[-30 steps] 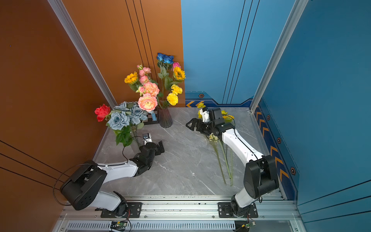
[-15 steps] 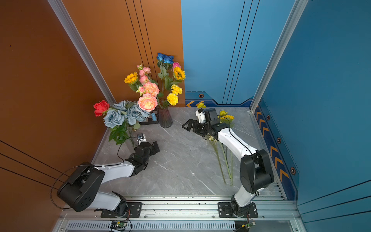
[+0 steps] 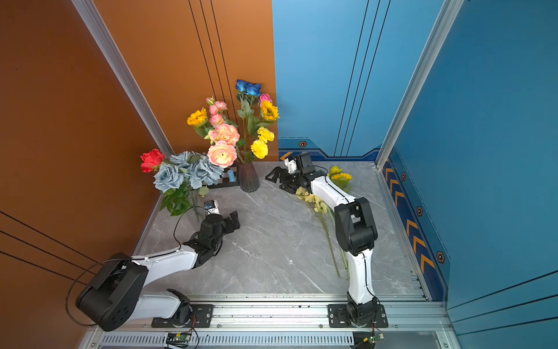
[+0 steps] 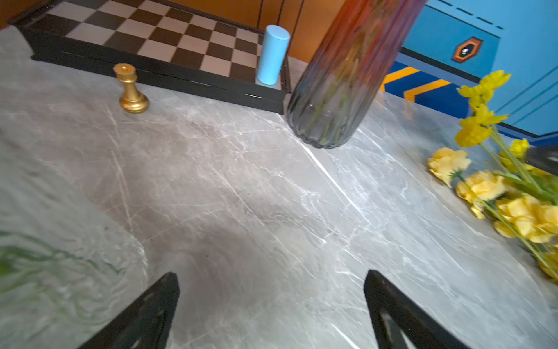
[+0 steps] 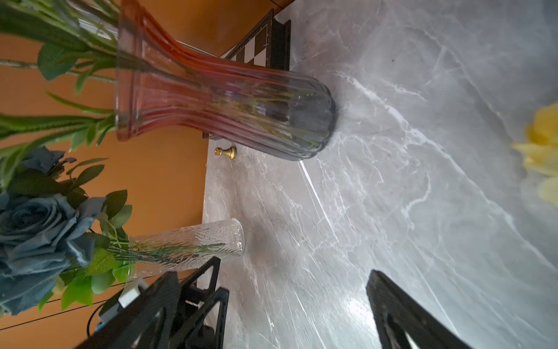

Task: Pick out yellow flowers from the vase
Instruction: Adjust the vase at the center of the board.

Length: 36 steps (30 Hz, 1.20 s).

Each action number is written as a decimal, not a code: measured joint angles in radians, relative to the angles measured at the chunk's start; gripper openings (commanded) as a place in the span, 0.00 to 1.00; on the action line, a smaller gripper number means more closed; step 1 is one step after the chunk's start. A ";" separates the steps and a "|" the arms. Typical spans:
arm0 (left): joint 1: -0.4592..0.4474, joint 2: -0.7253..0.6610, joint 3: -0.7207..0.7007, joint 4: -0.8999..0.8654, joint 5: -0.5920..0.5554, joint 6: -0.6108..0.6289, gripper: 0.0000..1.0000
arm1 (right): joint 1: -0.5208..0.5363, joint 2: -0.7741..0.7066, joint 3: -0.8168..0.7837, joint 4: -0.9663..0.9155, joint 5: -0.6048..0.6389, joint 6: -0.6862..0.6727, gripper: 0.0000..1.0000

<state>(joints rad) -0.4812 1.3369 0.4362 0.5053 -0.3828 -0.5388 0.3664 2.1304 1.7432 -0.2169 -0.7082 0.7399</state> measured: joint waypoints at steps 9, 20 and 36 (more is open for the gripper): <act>-0.063 0.020 0.061 -0.001 0.025 -0.002 0.98 | -0.013 0.279 0.266 0.135 -0.081 0.203 1.00; -0.067 0.156 0.184 0.000 -0.001 -0.001 0.98 | -0.019 0.580 0.682 0.286 -0.127 0.441 1.00; -0.021 0.369 0.351 0.000 0.010 0.034 0.98 | -0.001 0.771 0.962 0.303 -0.040 0.509 1.00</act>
<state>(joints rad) -0.5018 1.7058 0.7872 0.5053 -0.3729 -0.5049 0.3653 2.9017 2.7049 0.0856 -0.7486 1.2488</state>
